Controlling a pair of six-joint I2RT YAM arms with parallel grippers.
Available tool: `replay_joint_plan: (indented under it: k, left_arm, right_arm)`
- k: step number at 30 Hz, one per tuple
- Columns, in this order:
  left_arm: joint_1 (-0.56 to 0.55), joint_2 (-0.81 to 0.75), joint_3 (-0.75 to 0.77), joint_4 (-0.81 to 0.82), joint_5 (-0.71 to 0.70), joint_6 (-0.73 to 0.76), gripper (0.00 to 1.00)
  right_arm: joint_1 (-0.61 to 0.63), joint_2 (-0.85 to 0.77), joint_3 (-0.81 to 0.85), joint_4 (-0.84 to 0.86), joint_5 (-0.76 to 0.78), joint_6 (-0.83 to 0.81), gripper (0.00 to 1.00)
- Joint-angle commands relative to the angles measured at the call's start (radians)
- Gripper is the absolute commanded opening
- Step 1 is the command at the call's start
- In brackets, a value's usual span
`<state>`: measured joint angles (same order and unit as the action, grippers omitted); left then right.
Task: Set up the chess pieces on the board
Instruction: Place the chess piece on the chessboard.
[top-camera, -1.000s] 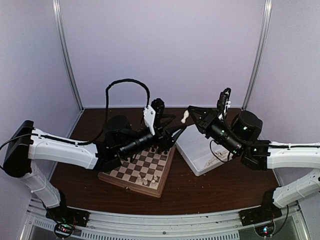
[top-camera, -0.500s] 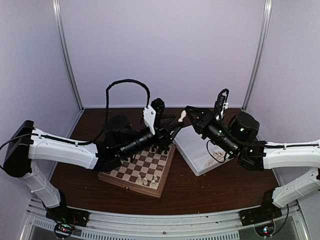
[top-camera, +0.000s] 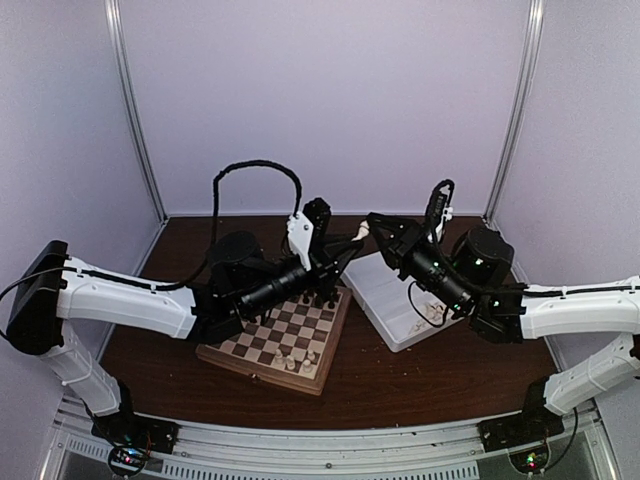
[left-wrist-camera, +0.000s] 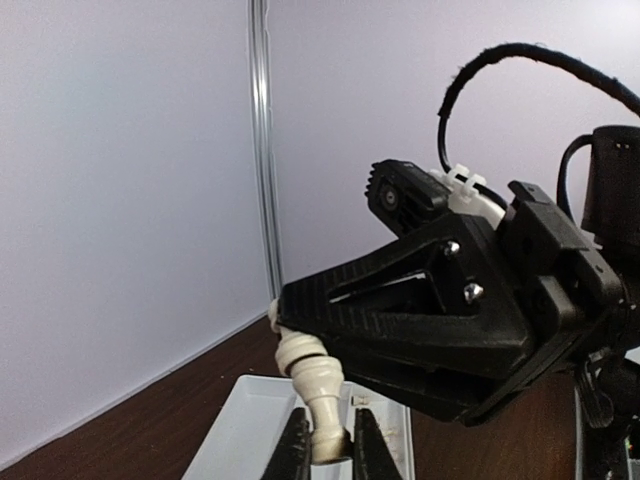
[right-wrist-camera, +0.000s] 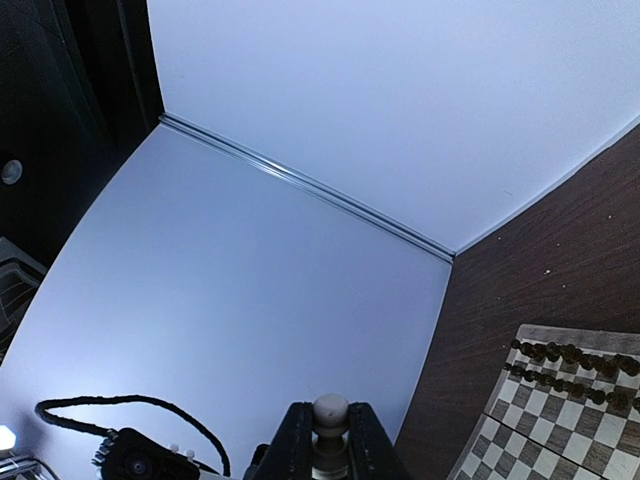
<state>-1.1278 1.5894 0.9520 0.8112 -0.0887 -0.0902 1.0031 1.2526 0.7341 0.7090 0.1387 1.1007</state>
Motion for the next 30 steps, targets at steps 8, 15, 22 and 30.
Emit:
replay_joint_plan:
  k: [8,15,22,30]
  left_arm:
    - [-0.002,-0.065,-0.050,0.028,-0.050,-0.002,0.00]
    - [-0.002,-0.138,-0.075,-0.130,-0.028,-0.074,0.00]
    - [-0.001,-0.272,-0.124,-0.457,-0.090,-0.162,0.00]
    - [0.054,-0.475,-0.104,-1.107,-0.219,-0.389,0.00]
  right_arm:
    - [0.008,-0.001,-0.001,0.020,0.034,-0.034,0.15]
    - [-0.009,-0.085,-0.036,-0.074,0.110,-0.130,0.14]
    - [-0.055,-0.209,-0.063,-0.353,0.174,-0.247,0.13]
    - [-0.063,-0.335,-0.114,-0.594,0.286,-0.457,0.13]
